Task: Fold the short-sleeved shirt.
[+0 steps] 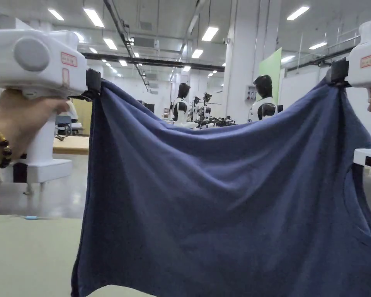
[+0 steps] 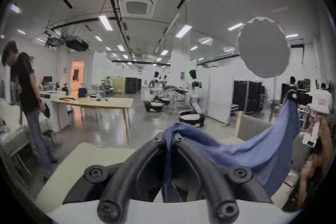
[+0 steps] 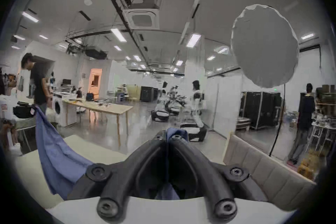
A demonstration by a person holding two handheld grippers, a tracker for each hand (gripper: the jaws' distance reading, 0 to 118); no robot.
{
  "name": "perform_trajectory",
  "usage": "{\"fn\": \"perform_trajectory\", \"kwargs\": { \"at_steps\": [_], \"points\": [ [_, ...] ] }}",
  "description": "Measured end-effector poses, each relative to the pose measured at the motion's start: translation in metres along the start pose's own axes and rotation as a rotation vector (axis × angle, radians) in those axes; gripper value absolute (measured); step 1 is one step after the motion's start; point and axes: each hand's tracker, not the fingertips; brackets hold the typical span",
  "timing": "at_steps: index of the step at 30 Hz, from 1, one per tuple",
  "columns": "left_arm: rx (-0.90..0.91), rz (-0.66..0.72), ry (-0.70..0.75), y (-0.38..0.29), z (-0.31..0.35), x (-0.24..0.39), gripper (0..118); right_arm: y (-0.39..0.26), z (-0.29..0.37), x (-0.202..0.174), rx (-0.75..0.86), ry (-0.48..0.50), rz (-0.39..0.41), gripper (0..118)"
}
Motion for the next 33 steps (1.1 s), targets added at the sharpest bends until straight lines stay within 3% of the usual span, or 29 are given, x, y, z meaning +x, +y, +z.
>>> {"fn": "perform_trajectory", "kwargs": {
  "at_steps": [6, 17, 24, 29, 33],
  "points": [
    [-0.048, 0.027, 0.071, 0.012, -0.028, -0.026, 4, 0.002, -0.047, 0.004, 0.014, 0.013, -0.116, 2],
    [-0.004, 0.114, 0.108, -0.026, -0.062, -0.054, 4, -0.031, -0.104, -0.03, 0.007, 0.053, -0.139, 2],
    [-0.104, 0.161, 0.119, -0.115, -0.105, -0.072, 4, -0.124, -0.152, -0.037, -0.087, 0.114, -0.259, 2],
    [-0.17, 0.187, 0.122, -0.191, -0.129, -0.074, 4, -0.2, -0.169, -0.048, -0.174, 0.119, -0.237, 2],
    [-0.198, 0.205, 0.101, -0.222, -0.132, -0.073, 4, -0.221, -0.169, -0.048, -0.203, 0.16, -0.276, 2]
  ]
}}
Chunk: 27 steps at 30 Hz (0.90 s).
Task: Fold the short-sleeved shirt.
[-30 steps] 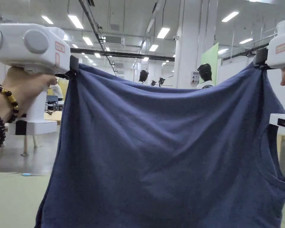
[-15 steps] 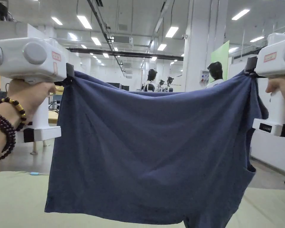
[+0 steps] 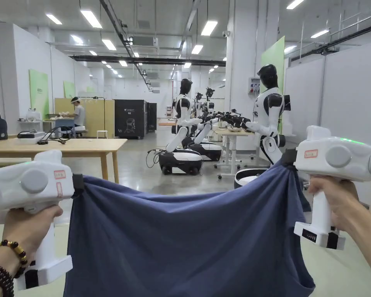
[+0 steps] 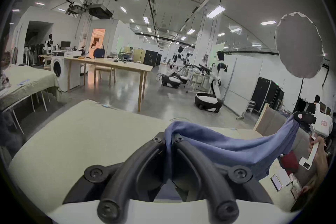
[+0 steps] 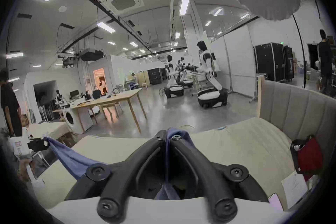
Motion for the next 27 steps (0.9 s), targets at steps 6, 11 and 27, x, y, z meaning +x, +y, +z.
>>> {"fn": "perform_trajectory", "kwargs": {
  "at_steps": [6, 11, 27],
  "points": [
    [0.004, 0.009, -0.032, -0.013, 0.04, -0.016, 4, -0.005, 0.062, 0.005, 0.032, 0.062, 0.064, 2],
    [-0.015, 0.029, -0.177, -0.071, 0.104, -0.038, 4, -0.059, 0.147, 0.028, -0.04, 0.101, 0.1, 2],
    [-0.386, 0.109, -0.297, -0.361, 0.287, -0.132, 4, -0.346, 0.362, 0.078, -0.627, 0.229, 0.164, 3]
  ]
}}
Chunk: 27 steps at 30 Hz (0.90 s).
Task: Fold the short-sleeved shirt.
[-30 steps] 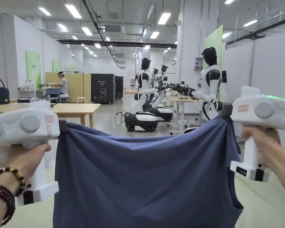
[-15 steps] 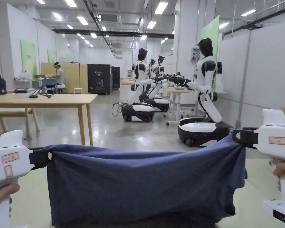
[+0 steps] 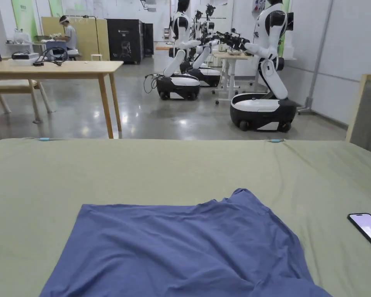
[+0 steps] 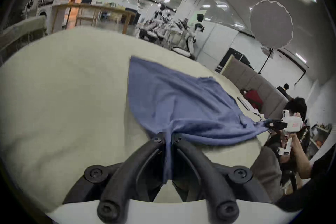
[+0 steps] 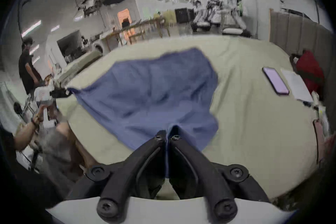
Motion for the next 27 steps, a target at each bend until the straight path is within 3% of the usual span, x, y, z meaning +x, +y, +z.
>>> {"fn": "perform_trajectory", "kwargs": {
  "at_steps": [7, 10, 11, 12, 13, 14, 15, 16, 18, 20, 21, 22, 23, 24, 26, 27],
  "points": [
    [-0.102, -0.033, 0.055, -0.023, -0.001, -0.021, 4, -0.016, -0.037, 0.012, -0.248, -0.055, 0.086, 3],
    [-0.095, -0.03, 0.046, -0.023, -0.005, -0.028, 5, -0.021, -0.046, 0.009, -0.226, -0.067, 0.122, 5],
    [-0.094, -0.015, 0.043, -0.023, -0.005, -0.027, 10, -0.019, -0.043, 0.01, -0.227, -0.069, 0.119, 9],
    [-0.093, -0.002, 0.03, -0.021, -0.003, -0.028, 26, -0.017, -0.038, 0.011, -0.212, -0.074, 0.124, 16],
    [-0.072, -0.002, -0.002, -0.019, -0.001, -0.027, 58, -0.016, -0.028, 0.008, -0.159, -0.074, 0.147, 32],
    [-0.063, -0.014, -0.037, -0.014, 0.003, -0.023, 107, -0.014, -0.015, 0.008, -0.122, -0.068, 0.138, 70],
    [-0.052, -0.003, -0.028, -0.015, 0.02, -0.011, 118, -0.011, 0.0, 0.007, -0.094, -0.092, 0.109, 100],
    [-0.039, -0.024, 0.004, -0.005, 0.033, -0.01, 116, -0.01, 0.014, 0.005, -0.056, -0.131, 0.095, 118],
    [0.022, -0.023, 0.057, 0.005, 0.07, 0.003, 117, -0.009, 0.065, -0.012, 0.11, -0.151, 0.067, 115],
    [0.101, -0.024, 0.048, -0.002, 0.103, 0.053, 115, -0.014, 0.101, -0.028, 0.166, -0.176, -0.019, 114],
    [0.151, -0.039, 0.033, -0.006, 0.121, 0.069, 109, -0.02, 0.121, -0.042, 0.21, -0.145, -0.074, 108],
    [0.188, -0.06, 0.028, -0.01, 0.133, 0.081, 88, -0.025, 0.132, -0.048, 0.255, -0.113, -0.094, 91],
    [0.223, -0.084, 0.024, -0.015, 0.131, 0.055, 33, -0.031, 0.144, -0.056, 0.324, -0.095, -0.116, 40],
    [0.215, -0.087, 0.044, -0.019, 0.136, 0.059, 0, -0.034, 0.15, -0.063, 0.346, -0.114, -0.132, 0],
    [0.235, -0.091, 0.139, -0.025, 0.141, 0.067, 0, -0.025, 0.155, -0.088, 0.343, -0.174, -0.129, 0],
    [0.207, -0.09, 0.112, -0.024, 0.135, 0.053, 0, -0.023, 0.156, -0.092, 0.332, -0.16, -0.118, 0]
  ]
}}
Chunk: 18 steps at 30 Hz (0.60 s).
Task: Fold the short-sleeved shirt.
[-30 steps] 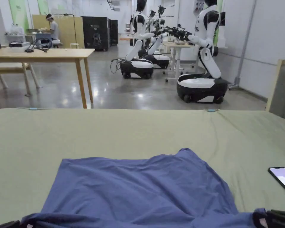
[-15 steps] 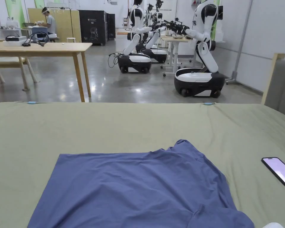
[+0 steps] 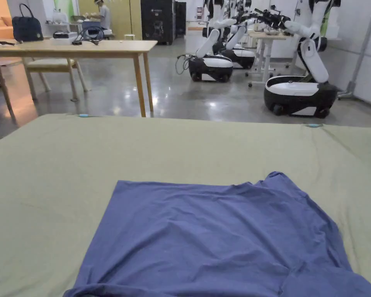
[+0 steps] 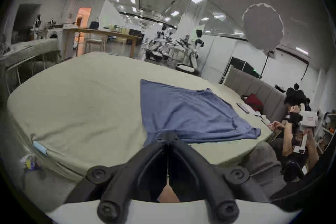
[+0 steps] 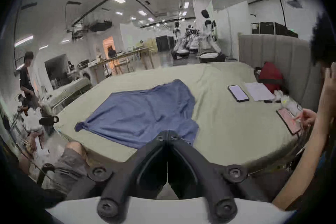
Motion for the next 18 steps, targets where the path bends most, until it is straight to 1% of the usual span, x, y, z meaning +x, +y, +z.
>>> {"fn": "perform_trajectory", "kwargs": {
  "at_steps": [2, 4, 5, 7, 8, 9, 10, 11, 12, 13, 14, 15, 16, 17, 18],
  "points": [
    [-0.028, 0.019, -0.037, -0.001, -0.014, -0.006, 0, 0.004, -0.011, 0.001, -0.019, 0.027, 0.006, 0],
    [-0.035, -0.003, -0.009, 0.003, -0.031, -0.01, 1, 0.011, -0.018, -0.002, -0.02, 0.034, 0.025, 0],
    [-0.052, -0.014, -0.001, 0.004, -0.044, -0.015, 27, 0.014, -0.023, -0.004, -0.025, 0.043, 0.033, 0],
    [-0.106, -0.033, -0.014, 0.002, -0.072, -0.028, 104, 0.009, -0.023, -0.001, -0.009, 0.063, 0.039, 0],
    [-0.156, -0.032, -0.023, -0.002, -0.087, -0.018, 118, 0.009, -0.025, -0.001, -0.01, 0.067, 0.041, 0],
    [-0.212, -0.022, -0.011, -0.009, -0.1, -0.02, 117, 0.009, -0.028, 0.0, -0.013, 0.069, 0.04, 0],
    [-0.207, -0.013, -0.028, -0.013, -0.108, -0.021, 114, 0.008, -0.032, -0.003, -0.023, 0.067, 0.047, 0],
    [-0.193, -0.01, -0.029, -0.017, -0.117, -0.022, 113, 0.007, -0.035, -0.003, -0.027, 0.068, 0.044, 0],
    [-0.213, -0.007, -0.017, -0.018, -0.132, -0.04, 113, 0.006, -0.037, -0.002, -0.032, 0.068, 0.042, 0],
    [-0.245, -0.021, 0.041, -0.02, -0.135, -0.042, 113, 0.005, -0.038, -0.001, -0.038, 0.068, 0.041, 0],
    [-0.261, -0.054, 0.068, -0.022, -0.139, -0.045, 113, 0.003, -0.042, -0.005, -0.048, 0.061, 0.048, 0],
    [-0.253, -0.087, 0.073, -0.023, -0.14, -0.046, 113, 0.002, -0.043, -0.005, -0.056, 0.054, 0.05, 0],
    [-0.235, -0.078, 0.06, -0.027, -0.14, -0.043, 110, 0.001, -0.043, -0.004, -0.06, 0.052, 0.049, 0],
    [-0.227, -0.069, 0.042, -0.029, -0.14, -0.044, 98, 0.0, -0.044, -0.002, -0.068, 0.053, 0.046, 0],
    [-0.224, -0.054, 0.024, -0.031, -0.141, -0.044, 81, -0.002, -0.047, -0.001, -0.079, 0.051, 0.041, 0]
  ]
}}
